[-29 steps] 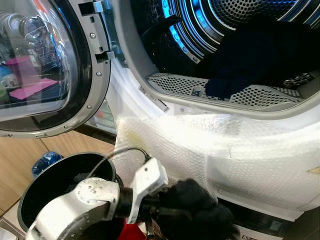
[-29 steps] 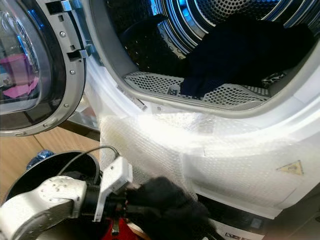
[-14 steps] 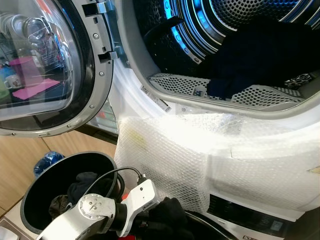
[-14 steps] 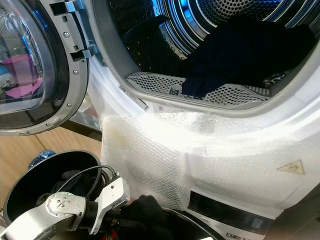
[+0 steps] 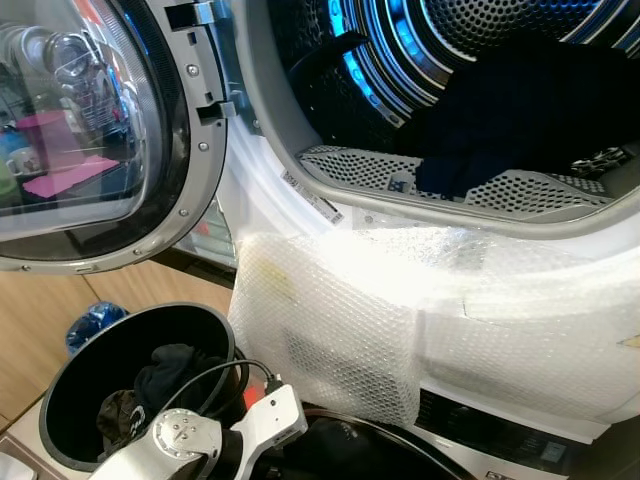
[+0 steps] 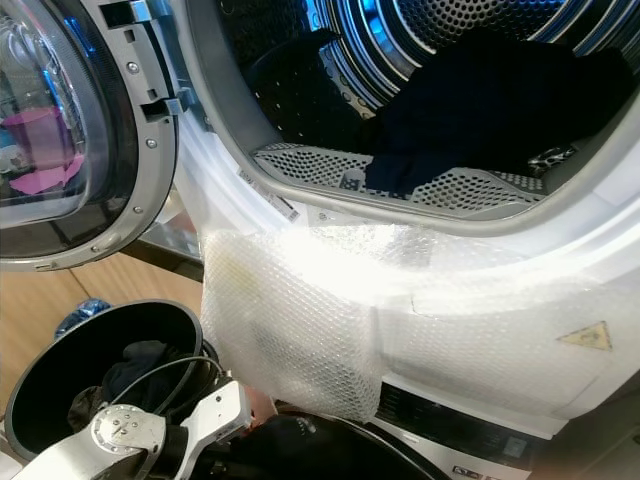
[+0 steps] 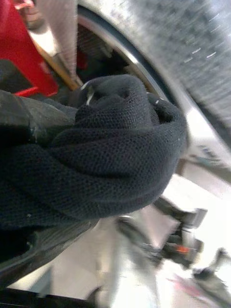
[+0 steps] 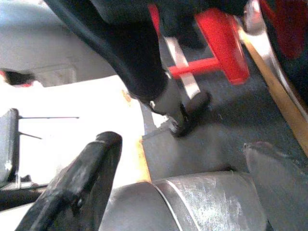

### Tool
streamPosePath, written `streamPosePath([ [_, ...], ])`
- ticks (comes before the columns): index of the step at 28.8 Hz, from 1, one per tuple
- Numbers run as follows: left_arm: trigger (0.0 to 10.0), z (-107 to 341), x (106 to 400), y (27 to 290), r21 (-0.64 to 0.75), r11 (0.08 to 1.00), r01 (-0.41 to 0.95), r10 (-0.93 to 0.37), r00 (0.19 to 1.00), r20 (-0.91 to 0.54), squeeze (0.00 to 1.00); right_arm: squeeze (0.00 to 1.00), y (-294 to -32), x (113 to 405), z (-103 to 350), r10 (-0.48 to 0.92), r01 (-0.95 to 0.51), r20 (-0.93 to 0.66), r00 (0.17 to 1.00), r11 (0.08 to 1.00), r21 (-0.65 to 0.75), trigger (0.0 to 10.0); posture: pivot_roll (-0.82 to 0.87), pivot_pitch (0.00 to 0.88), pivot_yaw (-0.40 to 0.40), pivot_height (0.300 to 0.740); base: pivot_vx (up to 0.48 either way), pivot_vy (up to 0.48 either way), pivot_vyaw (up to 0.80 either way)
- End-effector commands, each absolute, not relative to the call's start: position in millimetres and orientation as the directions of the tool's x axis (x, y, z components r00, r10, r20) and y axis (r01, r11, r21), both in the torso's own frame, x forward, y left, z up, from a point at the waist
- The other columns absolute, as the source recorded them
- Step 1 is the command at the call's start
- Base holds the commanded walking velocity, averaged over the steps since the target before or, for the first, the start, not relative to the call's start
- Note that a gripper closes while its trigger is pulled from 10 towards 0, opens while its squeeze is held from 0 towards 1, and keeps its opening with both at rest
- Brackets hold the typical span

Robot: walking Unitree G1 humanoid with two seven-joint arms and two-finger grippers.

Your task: Clothes washing

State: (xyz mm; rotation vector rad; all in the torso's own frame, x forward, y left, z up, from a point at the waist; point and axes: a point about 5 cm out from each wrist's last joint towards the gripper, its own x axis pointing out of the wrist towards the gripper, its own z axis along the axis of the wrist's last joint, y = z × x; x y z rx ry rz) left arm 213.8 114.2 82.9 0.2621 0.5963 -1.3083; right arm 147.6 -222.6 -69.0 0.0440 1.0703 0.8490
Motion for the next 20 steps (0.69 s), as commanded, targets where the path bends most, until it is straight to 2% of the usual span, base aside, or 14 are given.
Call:
streamPosePath([
  [1, 0.0, 84, 218, 117, -0.112, 0.237, 0.965, -0.815, 0.134, -0.563, 0.00, 1.00, -219, 171, -55, 0.678, -0.609, -0.674, 0.292, 0.676, 0.416, 10.0, -0.03, 0.000, 0.102, 0.740, 0.000, 0.000, 0.00],
  [2, 0.0, 84, 218, 117, -0.113, 0.234, 0.966, -0.816, 0.131, -0.563, 0.00, 1.00, -219, 176, -52, 0.683, -0.605, -0.656, 0.321, 0.681, 0.412, 10.0, -0.03, 0.000, 0.102, 0.740, 0.000, 0.000, 0.00],
  [3, 0.0, 83, 218, 116, -0.116, 0.219, 0.969, -0.817, 0.117, -0.564, 0.00, 1.00, -219, 188, -44, 0.700, -0.593, -0.598, 0.389, 0.688, 0.418, 10.0, -0.03, 0.000, 0.103, 0.740, 0.000, 0.000, 0.00],
  [6, 0.0, 81, 221, 113, -0.109, 0.200, 0.974, -0.819, 0.105, -0.564, 0.00, 1.00, -217, 198, -32, 0.755, -0.617, -0.507, 0.415, 0.644, 0.453, 10.0, -0.03, 0.000, 0.105, 0.740, 0.000, 0.000, 0.00],
  [9, 0.0, 81, 224, 111, -0.108, 0.207, 0.972, -0.822, 0.113, -0.558, 0.00, 1.00, -217, 202, -28, 0.760, -0.625, -0.488, 0.429, 0.640, 0.447, 10.0, -0.04, 0.000, 0.107, 0.740, 0.000, 0.000, 0.00],
  [12, 0.0, 83, 230, 105, -0.099, 0.193, 0.976, -0.835, 0.111, -0.538, 0.00, 1.00, -214, 203, -18, 0.816, -0.674, -0.426, 0.391, 0.569, 0.472, 10.0, -0.04, 0.000, 0.107, 0.740, 0.000, 0.000, 0.00],
  [14, 0.0, 84, 231, 104, -0.094, 0.191, 0.977, -0.836, 0.112, -0.537, 0.00, 1.00, -213, 203, -17, 0.826, -0.681, -0.415, 0.381, 0.555, 0.478, 10.0, -0.04, 0.000, 0.107, 0.740, 0.000, 0.000, 0.00],
  [15, 0.0, 85, 233, 101, -0.086, 0.185, 0.979, -0.839, 0.112, -0.532, 0.00, 1.00, -210, 200, -12, 0.858, -0.709, -0.381, 0.345, 0.504, 0.494, 10.0, -0.04, 0.000, 0.109, 0.740, 0.000, 0.000, 0.00],
  [20, 0.0, 86, 235, 97, -0.084, 0.180, 0.980, -0.848, 0.111, -0.519, 0.00, 1.00, -206, 194, -5, 0.890, -0.747, -0.355, 0.287, 0.440, 0.499, 10.0, -0.05, 0.000, 0.107, 0.740, 0.000, 0.000, 0.00],
])
